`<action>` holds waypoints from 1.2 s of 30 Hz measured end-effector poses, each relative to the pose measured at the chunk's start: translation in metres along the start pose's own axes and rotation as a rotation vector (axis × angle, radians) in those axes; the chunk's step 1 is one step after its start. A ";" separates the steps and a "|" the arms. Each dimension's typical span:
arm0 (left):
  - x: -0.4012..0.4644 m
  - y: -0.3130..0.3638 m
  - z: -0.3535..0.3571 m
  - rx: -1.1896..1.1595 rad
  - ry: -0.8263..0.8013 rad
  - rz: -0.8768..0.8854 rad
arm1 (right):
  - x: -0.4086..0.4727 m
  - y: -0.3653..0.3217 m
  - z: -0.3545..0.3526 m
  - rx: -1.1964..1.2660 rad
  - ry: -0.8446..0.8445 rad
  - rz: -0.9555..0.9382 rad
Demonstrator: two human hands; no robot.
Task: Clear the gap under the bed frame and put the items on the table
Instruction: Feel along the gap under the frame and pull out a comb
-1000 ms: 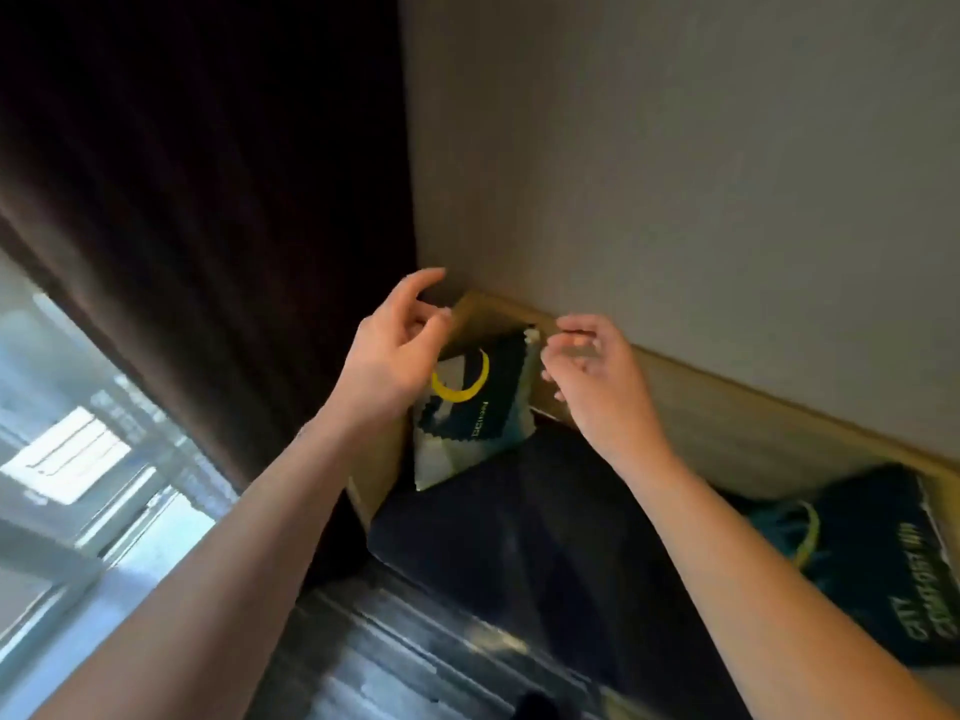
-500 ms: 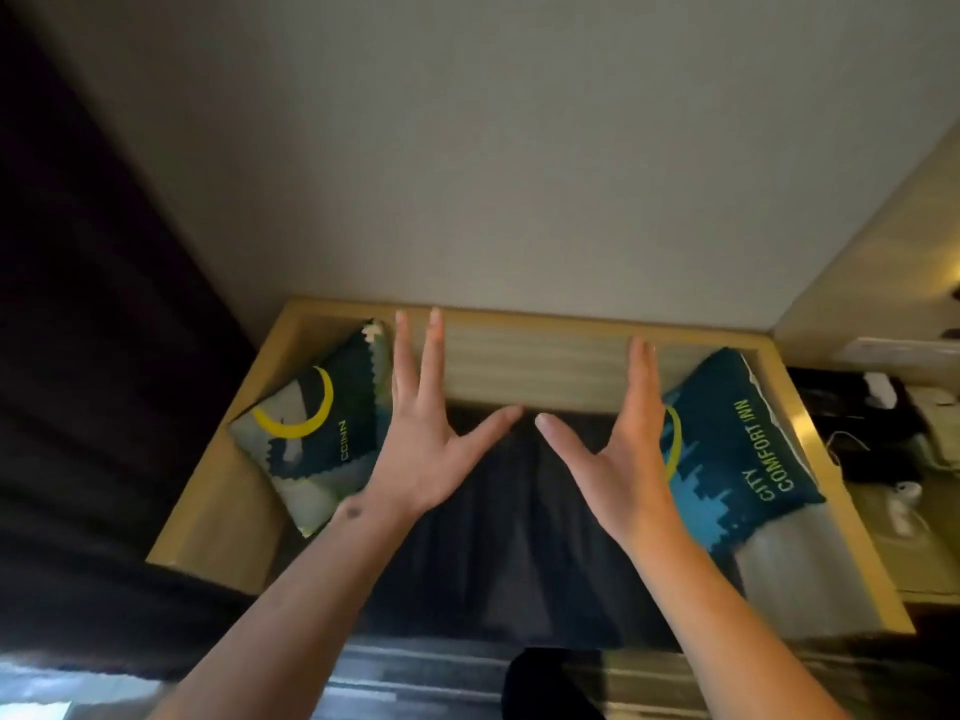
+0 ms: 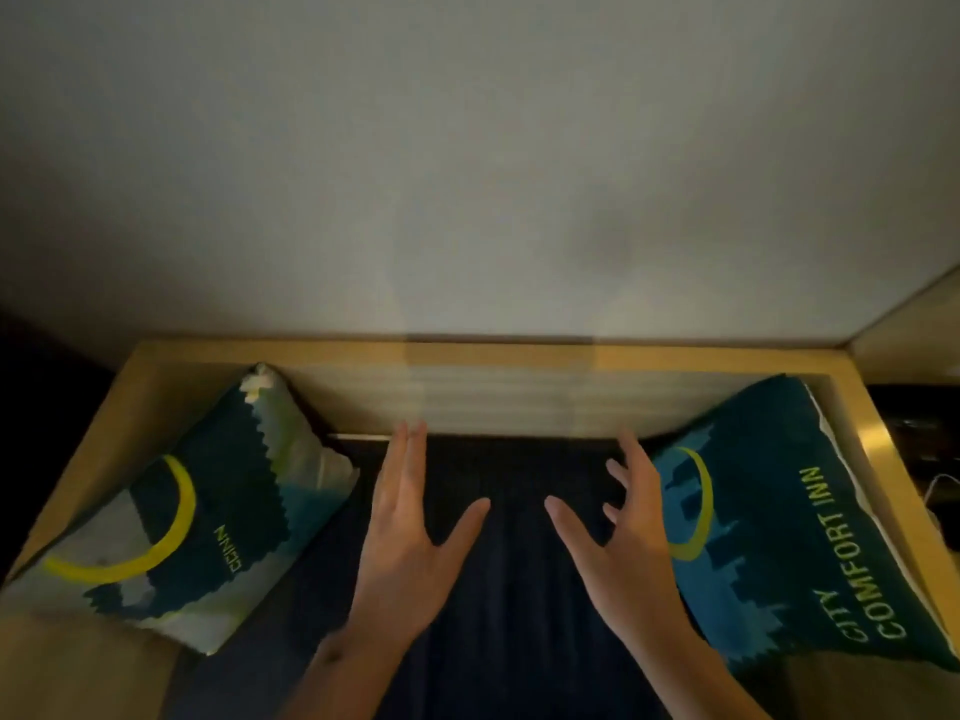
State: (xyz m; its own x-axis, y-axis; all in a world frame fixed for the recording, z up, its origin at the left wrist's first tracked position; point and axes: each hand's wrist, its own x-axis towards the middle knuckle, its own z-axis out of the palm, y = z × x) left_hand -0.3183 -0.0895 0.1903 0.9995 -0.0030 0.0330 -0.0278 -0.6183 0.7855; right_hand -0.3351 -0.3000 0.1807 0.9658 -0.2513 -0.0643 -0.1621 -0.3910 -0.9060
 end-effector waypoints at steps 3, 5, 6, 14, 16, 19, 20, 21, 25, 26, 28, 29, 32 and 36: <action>0.038 -0.058 0.071 0.003 -0.051 -0.062 | 0.032 0.085 0.030 -0.046 0.000 0.097; 0.067 -0.099 0.120 0.001 -0.080 -0.041 | 0.056 0.139 0.054 -0.066 0.011 0.127; 0.083 -0.122 0.146 -0.003 -0.109 -0.028 | 0.070 0.166 0.067 -0.075 0.034 0.136; 0.150 -0.229 0.268 0.022 -0.342 0.024 | 0.128 0.294 0.127 -0.041 0.116 0.228; 0.159 -0.243 0.289 0.084 -0.396 0.038 | 0.138 0.314 0.131 -0.045 0.107 0.244; 0.176 -0.255 0.316 0.156 -0.385 0.021 | 0.154 0.341 0.133 -0.088 0.084 0.259; 0.182 -0.260 0.326 0.190 -0.385 0.023 | 0.159 0.351 0.134 -0.101 0.081 0.261; 0.189 -0.263 0.335 0.222 -0.387 0.029 | 0.164 0.360 0.134 -0.110 0.085 0.263; 0.209 -0.275 0.362 0.298 -0.401 0.040 | 0.178 0.384 0.135 -0.101 0.101 0.280; 0.211 -0.275 0.367 0.310 -0.405 0.041 | 0.180 0.386 0.135 -0.097 0.102 0.277; 0.213 -0.276 0.376 0.317 -0.415 0.054 | 0.185 0.390 0.137 -0.088 0.109 0.273; 0.213 -0.276 0.379 0.313 -0.413 0.059 | 0.187 0.391 0.139 -0.084 0.115 0.272; 0.212 -0.278 0.386 0.287 -0.388 0.048 | 0.191 0.393 0.140 -0.073 0.125 0.278; 0.210 -0.274 0.387 0.276 -0.338 0.030 | 0.190 0.393 0.137 -0.047 0.112 0.285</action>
State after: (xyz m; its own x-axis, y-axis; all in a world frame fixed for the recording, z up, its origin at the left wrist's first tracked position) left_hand -0.0940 -0.2248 -0.2574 0.9492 -0.2528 -0.1876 -0.0964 -0.8006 0.5913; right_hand -0.1871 -0.3802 -0.2449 0.8522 -0.4515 -0.2645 -0.4351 -0.3304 -0.8376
